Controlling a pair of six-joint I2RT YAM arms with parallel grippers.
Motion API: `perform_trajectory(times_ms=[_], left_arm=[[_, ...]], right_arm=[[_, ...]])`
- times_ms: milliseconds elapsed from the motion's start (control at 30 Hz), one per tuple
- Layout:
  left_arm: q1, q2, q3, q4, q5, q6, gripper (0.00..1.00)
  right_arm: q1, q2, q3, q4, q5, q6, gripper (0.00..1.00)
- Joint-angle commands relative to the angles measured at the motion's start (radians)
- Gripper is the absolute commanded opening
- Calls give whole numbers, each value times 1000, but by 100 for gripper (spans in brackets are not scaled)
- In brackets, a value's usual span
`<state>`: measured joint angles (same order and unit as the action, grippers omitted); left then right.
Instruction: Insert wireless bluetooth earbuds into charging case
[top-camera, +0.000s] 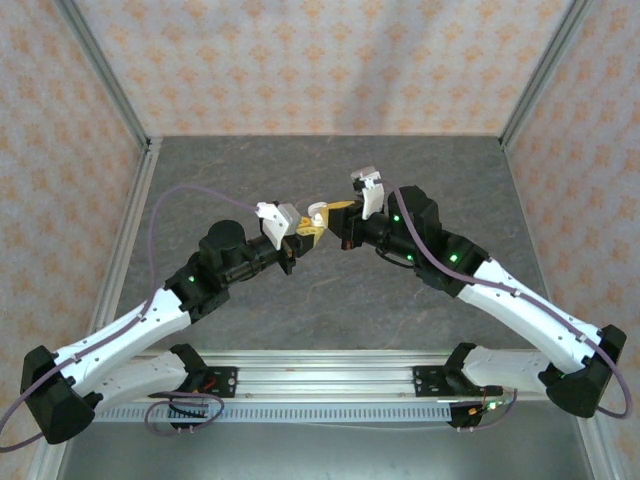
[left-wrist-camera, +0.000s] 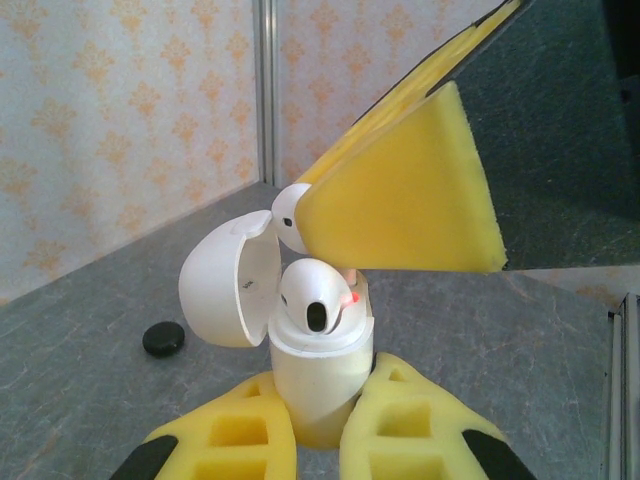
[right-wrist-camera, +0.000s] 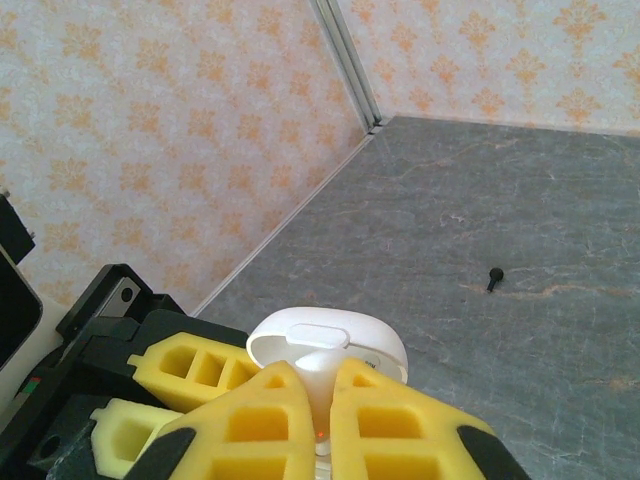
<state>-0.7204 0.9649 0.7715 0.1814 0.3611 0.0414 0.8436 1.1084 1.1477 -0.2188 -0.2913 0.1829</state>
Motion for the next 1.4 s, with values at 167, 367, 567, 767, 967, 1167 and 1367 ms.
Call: perform_trajectory(times_ms=[167, 367, 567, 767, 967, 1167, 1367], left_arm=[[-10, 6, 56, 38, -14, -14, 0], [-10, 9, 56, 38, -14, -13, 0], [-9, 6, 49, 38, -17, -15, 0], [-10, -2, 43, 30, -20, -11, 0], [-10, -6, 41, 29, -22, -15, 0], [-10, -9, 40, 23, -21, -14, 0], [-10, -9, 39, 21, -21, -18, 0]], right_arm=[[8, 21, -5, -7, -41, 15, 8], [8, 22, 2, -5, -45, 23, 11], [8, 24, 13, -11, -21, 38, 15], [7, 26, 25, -23, -4, 58, 18], [7, 34, 54, -42, 11, 76, 21], [7, 48, 81, -66, 4, 103, 24], [7, 50, 99, -78, 2, 122, 25]])
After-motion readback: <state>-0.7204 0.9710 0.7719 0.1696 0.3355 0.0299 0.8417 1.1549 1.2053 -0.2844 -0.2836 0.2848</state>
